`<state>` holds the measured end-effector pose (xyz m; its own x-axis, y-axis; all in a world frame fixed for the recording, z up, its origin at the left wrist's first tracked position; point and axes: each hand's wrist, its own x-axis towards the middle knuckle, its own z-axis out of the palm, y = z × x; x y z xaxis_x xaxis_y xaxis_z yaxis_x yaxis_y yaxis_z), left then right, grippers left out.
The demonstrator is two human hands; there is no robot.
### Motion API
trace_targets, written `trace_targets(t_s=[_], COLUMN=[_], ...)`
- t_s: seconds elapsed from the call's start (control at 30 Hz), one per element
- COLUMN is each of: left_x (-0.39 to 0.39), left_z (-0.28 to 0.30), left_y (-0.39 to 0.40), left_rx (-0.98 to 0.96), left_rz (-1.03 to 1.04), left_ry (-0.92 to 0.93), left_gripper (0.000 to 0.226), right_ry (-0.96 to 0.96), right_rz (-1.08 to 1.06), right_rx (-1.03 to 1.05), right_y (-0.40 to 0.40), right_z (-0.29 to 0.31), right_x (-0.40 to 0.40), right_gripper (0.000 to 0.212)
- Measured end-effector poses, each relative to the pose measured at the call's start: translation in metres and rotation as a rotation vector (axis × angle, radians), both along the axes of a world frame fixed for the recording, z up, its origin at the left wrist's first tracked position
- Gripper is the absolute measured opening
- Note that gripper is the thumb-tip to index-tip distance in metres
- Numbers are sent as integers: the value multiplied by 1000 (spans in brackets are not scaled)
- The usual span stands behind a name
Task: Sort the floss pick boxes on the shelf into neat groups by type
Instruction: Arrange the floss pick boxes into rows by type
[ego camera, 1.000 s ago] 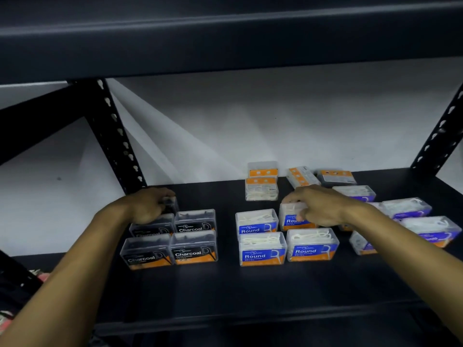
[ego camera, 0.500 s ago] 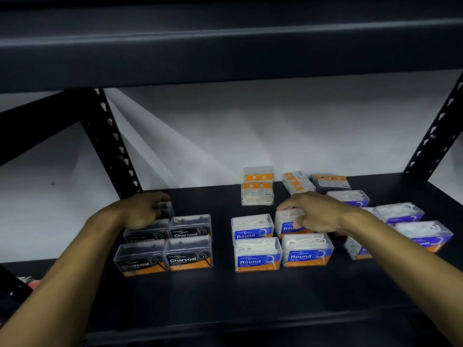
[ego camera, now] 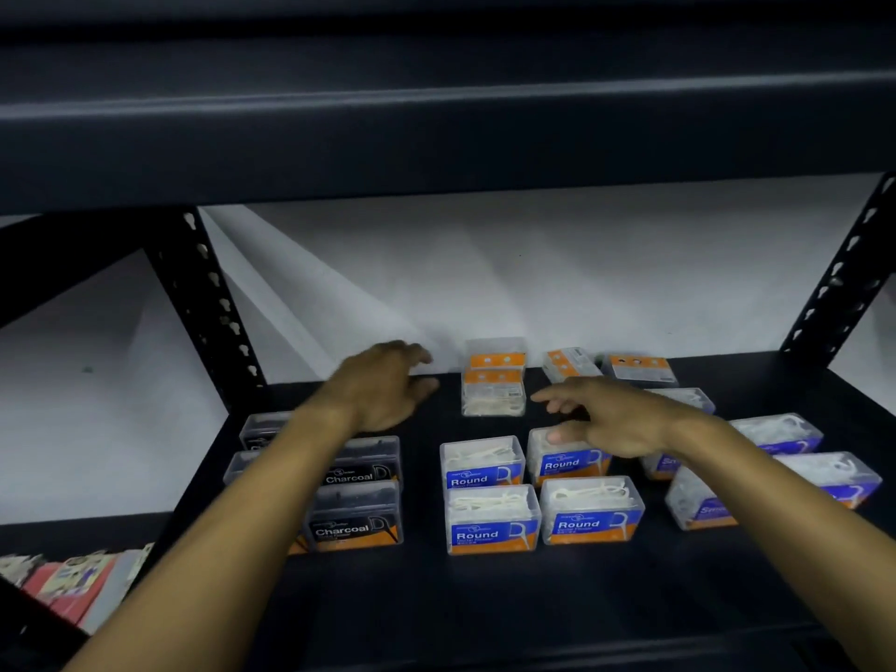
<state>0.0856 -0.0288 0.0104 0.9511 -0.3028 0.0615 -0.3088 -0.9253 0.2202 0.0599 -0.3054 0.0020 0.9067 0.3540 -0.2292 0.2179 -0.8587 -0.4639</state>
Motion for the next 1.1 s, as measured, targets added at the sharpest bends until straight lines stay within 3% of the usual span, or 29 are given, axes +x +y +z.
trace_targets(t_s=[0.1,0.17,0.33,0.53,0.7,0.8,0.97,1.1], left_x=[18,31,49,52,55,51,42,37], left_z=[-9,-16,-34,-41,-42,-33,-26,-16], left_y=[-45,-72,-122,-131,-119,-105,-74,-50], left_rx=[105,134,-39,45,-83,-223,-744,-1107], left_rz=[-18,87,341,334,388,419,459,378], left_ry=[45,69,161,205,284,361,515,602], left_gripper=[58,73,98,82,83,90,55,46], right_ry=[-48,-115,-168,-194,-200,-229,-321,-374], right_rz=[-53,-74,-120,-116,-67,-13,48,70], right_rx=[83,83,69,-19,-124,-189,-266,-328], right_y=[-6,-10,-19,-26,-19,-11,15,31], right_z=[7,10,12,12,11,10,6,-2], right_x=[9,17,34,46,54,62,79,92], right_gripper=[47,43,39,45,46,41,42,53])
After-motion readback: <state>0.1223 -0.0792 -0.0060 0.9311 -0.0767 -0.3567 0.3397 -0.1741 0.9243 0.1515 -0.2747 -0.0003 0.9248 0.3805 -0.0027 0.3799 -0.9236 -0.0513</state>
